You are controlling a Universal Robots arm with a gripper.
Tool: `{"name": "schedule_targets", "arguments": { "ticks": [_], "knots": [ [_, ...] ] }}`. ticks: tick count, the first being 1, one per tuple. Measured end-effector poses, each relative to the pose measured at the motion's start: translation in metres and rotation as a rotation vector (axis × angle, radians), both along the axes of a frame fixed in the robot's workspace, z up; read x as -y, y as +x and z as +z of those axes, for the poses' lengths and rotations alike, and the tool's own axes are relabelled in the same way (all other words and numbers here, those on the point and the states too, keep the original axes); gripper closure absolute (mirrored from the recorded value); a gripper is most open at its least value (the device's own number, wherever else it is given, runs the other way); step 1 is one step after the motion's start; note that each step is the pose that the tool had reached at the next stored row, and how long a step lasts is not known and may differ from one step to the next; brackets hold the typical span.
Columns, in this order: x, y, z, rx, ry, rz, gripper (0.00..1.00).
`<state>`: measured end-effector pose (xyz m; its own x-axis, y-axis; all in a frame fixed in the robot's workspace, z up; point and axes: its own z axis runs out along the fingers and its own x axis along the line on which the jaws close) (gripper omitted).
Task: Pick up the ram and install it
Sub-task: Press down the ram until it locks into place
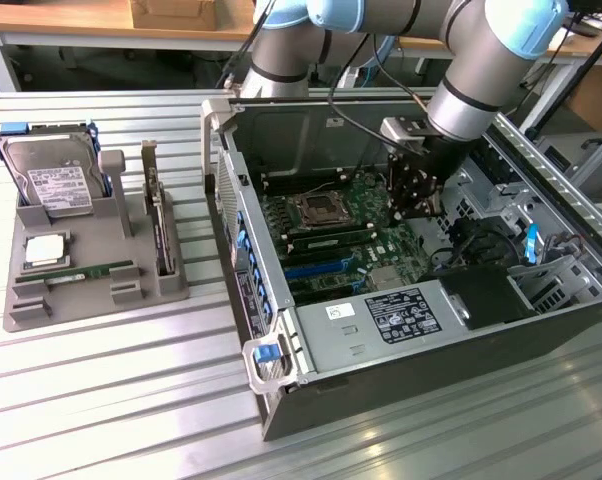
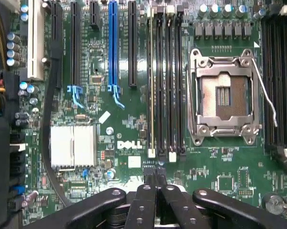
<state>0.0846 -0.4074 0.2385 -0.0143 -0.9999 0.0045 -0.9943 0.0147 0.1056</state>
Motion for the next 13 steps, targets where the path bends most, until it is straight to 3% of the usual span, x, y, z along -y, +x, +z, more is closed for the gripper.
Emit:
{"name": "schedule_targets", "arguments": {
  "ticks": [6, 8, 9, 10, 13],
  "knots": [
    [0.0, 0.001, 0.0201, 0.0, 0.0003, 0.0, 0.89],
    [0.0, 0.001, 0.0295, 0.0, 0.0003, 0.0, 0.89],
    [0.0, 0.001, 0.041, 0.0, 0.0002, 0.0, 0.89],
    [0.0, 0.001, 0.0455, 0.0, 0.0001, 0.0, 0.89],
    [0.0, 0.005, 0.0496, 0.0, 0.0004, 0.0, 0.89]
  ]
}}
